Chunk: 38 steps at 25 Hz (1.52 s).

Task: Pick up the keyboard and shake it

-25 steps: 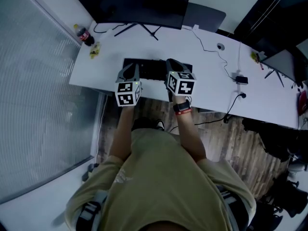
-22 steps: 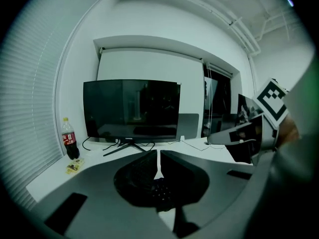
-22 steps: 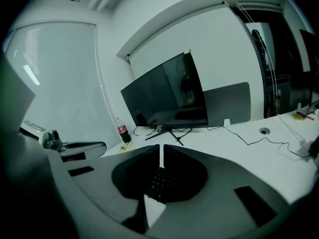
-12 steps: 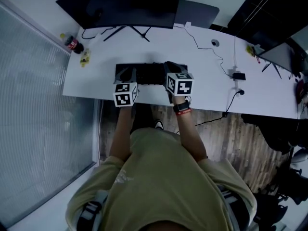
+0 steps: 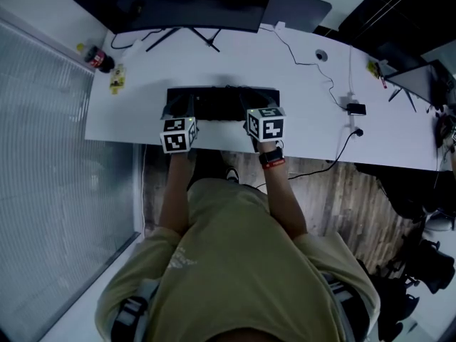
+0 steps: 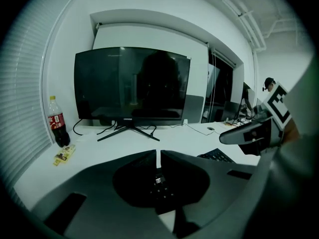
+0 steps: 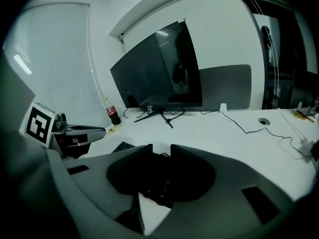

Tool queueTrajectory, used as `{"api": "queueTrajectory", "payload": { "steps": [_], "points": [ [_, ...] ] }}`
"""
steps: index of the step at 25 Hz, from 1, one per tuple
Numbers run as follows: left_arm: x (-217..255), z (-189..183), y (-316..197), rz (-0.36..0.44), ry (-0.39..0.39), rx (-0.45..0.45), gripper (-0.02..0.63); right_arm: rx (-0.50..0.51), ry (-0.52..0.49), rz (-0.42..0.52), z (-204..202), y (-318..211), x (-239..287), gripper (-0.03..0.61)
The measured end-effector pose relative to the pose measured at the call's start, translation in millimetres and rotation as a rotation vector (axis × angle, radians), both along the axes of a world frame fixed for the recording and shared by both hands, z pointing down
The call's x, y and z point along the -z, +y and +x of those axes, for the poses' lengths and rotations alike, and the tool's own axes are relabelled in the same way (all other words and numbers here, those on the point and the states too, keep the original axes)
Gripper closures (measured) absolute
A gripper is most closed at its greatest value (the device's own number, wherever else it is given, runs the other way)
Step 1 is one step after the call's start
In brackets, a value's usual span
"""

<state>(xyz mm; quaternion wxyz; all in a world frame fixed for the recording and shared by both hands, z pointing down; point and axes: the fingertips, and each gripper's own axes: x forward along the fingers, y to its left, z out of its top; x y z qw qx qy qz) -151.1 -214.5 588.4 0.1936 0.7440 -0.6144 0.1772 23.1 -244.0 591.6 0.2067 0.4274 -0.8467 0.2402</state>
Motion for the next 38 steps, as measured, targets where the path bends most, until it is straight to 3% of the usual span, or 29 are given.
{"api": "queueTrajectory", "payload": {
  "steps": [4, 9, 23, 29, 38],
  "points": [
    [-15, -12, -6, -0.035, -0.007, -0.002, 0.581, -0.015, 0.008, -0.031, 2, -5, -15, 0.453],
    [-35, -23, -13, -0.089, 0.002, -0.008, 0.46, -0.039, 0.012, -0.063, 7, -14, -29, 0.43],
    [-79, -60, -30, -0.215, 0.004, -0.009, 0.325, -0.115, 0.033, -0.113, 29, -40, -52, 0.351],
    [-96, -74, -34, -0.293, 0.001, -0.033, 0.301, -0.155, 0.077, -0.168, 53, -50, -63, 0.311],
    [-113, -90, -47, -0.403, 0.057, -0.06, 0.299, -0.214, 0.138, -0.219, 97, -61, -82, 0.299]
  ]
}}
